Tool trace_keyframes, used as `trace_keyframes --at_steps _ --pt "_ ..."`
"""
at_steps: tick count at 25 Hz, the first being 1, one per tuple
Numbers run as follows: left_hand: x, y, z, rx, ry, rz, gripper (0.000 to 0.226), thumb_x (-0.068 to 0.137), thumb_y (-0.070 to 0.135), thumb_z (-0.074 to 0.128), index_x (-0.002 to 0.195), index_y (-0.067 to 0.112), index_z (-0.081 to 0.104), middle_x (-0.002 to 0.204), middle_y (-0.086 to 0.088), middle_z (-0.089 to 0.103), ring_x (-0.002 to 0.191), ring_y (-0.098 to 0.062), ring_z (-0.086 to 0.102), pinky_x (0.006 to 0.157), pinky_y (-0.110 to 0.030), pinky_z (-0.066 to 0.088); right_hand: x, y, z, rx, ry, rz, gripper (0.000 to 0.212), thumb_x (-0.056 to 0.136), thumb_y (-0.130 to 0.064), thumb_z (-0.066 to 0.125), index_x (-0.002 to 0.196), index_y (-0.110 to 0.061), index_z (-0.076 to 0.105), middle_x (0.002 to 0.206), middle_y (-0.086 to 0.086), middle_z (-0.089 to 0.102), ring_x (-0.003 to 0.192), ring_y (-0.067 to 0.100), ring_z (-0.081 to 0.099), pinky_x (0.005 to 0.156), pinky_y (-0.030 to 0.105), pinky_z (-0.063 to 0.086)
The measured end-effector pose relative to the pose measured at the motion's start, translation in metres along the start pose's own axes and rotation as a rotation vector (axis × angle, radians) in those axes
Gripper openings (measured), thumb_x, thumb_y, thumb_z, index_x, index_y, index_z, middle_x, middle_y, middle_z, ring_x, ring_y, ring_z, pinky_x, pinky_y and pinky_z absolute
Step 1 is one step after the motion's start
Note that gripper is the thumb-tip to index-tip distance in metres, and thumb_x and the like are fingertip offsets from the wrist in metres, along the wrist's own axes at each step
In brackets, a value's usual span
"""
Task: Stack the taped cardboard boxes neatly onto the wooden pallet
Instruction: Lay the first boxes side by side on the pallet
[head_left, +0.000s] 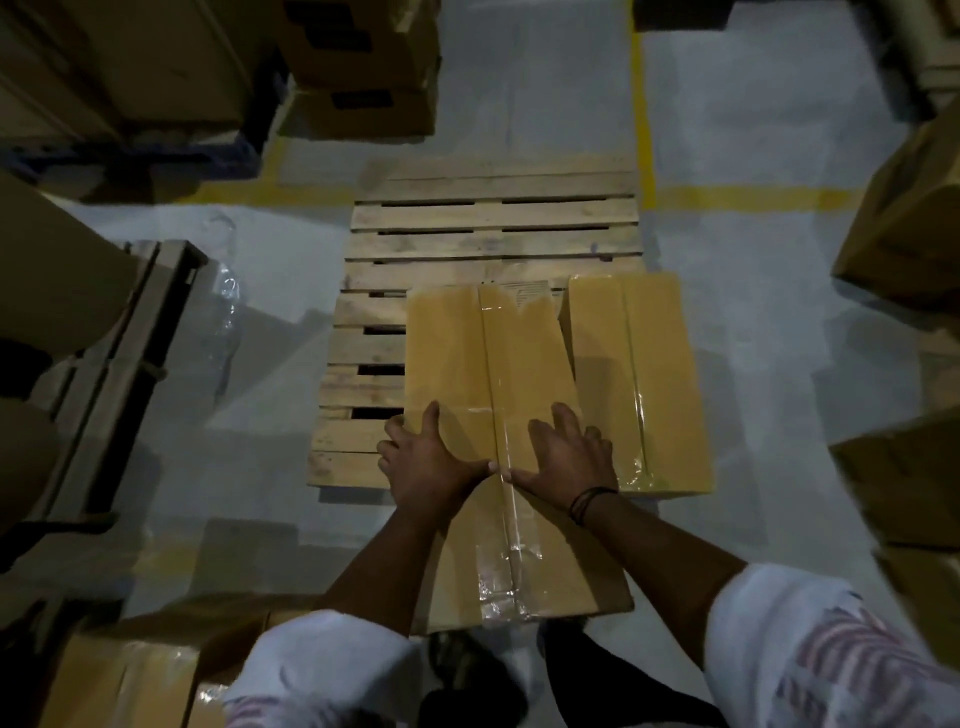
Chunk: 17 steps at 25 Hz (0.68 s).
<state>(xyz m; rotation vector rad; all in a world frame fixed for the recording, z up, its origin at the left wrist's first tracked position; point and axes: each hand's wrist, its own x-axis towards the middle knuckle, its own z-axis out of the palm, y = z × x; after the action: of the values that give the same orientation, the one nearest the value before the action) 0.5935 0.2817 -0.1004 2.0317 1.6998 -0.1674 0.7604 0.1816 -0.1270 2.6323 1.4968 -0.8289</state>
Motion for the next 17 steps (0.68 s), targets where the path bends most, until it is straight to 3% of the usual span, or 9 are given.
trace_keyframes --at_steps 7,17 --pt "0.092 0.028 0.02 0.027 -0.015 0.062 0.129 0.055 0.076 0.083 0.158 0.034 0.019 0.154 -0.021 0.024 0.136 -0.044 0.033 0.109 -0.054 0.037 0.074 0.016 0.008 0.093 -0.001 0.076 0.079 0.072 -0.08 0.06 0.134 -0.035 0.043 0.162 0.002 0.014 0.132 0.04 0.036 0.107 0.048 0.034" --pt "0.226 0.023 0.131 -0.089 -0.158 0.093 0.137 0.055 0.072 0.087 0.16 0.039 0.007 0.16 -0.015 0.014 0.142 -0.043 0.026 0.11 -0.056 0.039 0.213 0.059 0.082 -0.019 0.028 0.121 0.082 0.074 -0.076 0.063 0.14 -0.035 0.037 0.161 0.004 0.014 0.13 0.042 0.036 0.105 0.053 0.034"
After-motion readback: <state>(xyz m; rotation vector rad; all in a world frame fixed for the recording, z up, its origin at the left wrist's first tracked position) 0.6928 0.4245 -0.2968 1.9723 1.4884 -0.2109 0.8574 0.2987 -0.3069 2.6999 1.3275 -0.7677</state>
